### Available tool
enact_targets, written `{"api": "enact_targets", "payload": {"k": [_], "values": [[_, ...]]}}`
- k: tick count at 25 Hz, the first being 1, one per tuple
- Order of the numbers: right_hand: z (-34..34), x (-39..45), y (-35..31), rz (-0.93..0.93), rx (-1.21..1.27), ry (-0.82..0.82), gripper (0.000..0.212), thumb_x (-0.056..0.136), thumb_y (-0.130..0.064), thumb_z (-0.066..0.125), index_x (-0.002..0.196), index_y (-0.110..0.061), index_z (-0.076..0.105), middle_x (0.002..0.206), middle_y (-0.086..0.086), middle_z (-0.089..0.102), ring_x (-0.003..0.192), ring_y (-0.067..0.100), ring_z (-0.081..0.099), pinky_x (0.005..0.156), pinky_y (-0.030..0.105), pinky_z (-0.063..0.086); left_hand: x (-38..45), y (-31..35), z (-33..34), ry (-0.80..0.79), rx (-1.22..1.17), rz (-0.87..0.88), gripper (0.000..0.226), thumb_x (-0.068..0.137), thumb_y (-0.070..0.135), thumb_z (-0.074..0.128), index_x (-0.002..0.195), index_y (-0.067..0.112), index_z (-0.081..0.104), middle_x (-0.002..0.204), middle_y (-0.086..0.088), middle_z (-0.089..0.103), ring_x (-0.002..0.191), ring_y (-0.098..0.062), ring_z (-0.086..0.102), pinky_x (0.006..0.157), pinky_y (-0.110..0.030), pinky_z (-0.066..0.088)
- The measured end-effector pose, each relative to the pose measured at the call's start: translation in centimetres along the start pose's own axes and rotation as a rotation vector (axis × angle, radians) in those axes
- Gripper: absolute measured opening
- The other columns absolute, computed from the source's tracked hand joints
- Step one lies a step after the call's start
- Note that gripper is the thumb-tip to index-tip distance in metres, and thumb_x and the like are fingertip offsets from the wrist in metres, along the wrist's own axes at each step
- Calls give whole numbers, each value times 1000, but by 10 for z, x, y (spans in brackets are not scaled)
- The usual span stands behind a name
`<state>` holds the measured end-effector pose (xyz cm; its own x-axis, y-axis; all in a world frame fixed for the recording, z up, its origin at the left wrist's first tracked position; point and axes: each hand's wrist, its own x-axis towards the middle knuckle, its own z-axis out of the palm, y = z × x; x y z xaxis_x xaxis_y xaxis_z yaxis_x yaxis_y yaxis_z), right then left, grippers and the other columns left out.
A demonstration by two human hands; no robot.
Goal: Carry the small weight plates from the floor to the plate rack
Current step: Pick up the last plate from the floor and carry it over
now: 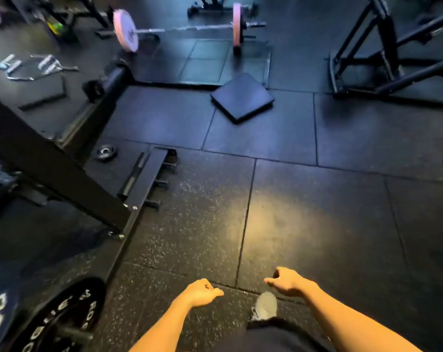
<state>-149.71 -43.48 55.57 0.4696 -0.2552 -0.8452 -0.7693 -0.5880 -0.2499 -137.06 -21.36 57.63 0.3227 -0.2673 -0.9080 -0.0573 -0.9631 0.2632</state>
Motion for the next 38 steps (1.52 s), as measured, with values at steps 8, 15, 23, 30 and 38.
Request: {"api": "enact_targets", "payload": {"k": [8, 15, 23, 30, 38], "values": [[-79, 52, 82, 156, 124, -120, 54, 92, -43, 52, 127, -2, 49, 134, 15, 55, 107, 24, 57, 77, 26, 40, 66, 106, -25, 31, 116, -30, 31, 83, 49, 60, 99, 23, 53, 118, -1, 61, 100, -17, 54, 81, -26, 38], [-245, 177, 23, 53, 119, -42, 31, 94, -40, 52, 103, -10, 53, 125, 14, 61, 99, 23, 56, 78, 27, 37, 173, 221, -157, -24, 152, -1, 29, 83, 48, 59, 98, 24, 55, 113, 1, 60, 109, -19, 57, 85, -28, 43], [-482, 299, -69, 6, 174, 135, 37, 93, -38, 53, 110, -6, 58, 121, 14, 62, 110, 29, 57, 79, 29, 37, 258, 370, -390, 118, 81, 93, 40, 93, 47, 52, 118, 17, 58, 123, -3, 62, 114, -22, 56, 89, -31, 39], [-619, 422, -127, -9, 22, -18, 43, 92, -37, 52, 120, -7, 59, 128, 13, 60, 116, 28, 57, 89, 29, 43, 352, 445, -511, 0, 25, 4, 40, 93, 51, 50, 117, 19, 54, 116, -2, 56, 109, -20, 53, 84, -32, 38], [-847, 555, -246, -112, -154, 41, 42, 92, -39, 55, 118, -6, 59, 126, 13, 61, 114, 29, 57, 90, 31, 44, 420, 521, -701, 270, -290, -49, 33, 85, 56, 58, 104, 29, 63, 119, 2, 65, 107, -16, 58, 97, -33, 44]]}}
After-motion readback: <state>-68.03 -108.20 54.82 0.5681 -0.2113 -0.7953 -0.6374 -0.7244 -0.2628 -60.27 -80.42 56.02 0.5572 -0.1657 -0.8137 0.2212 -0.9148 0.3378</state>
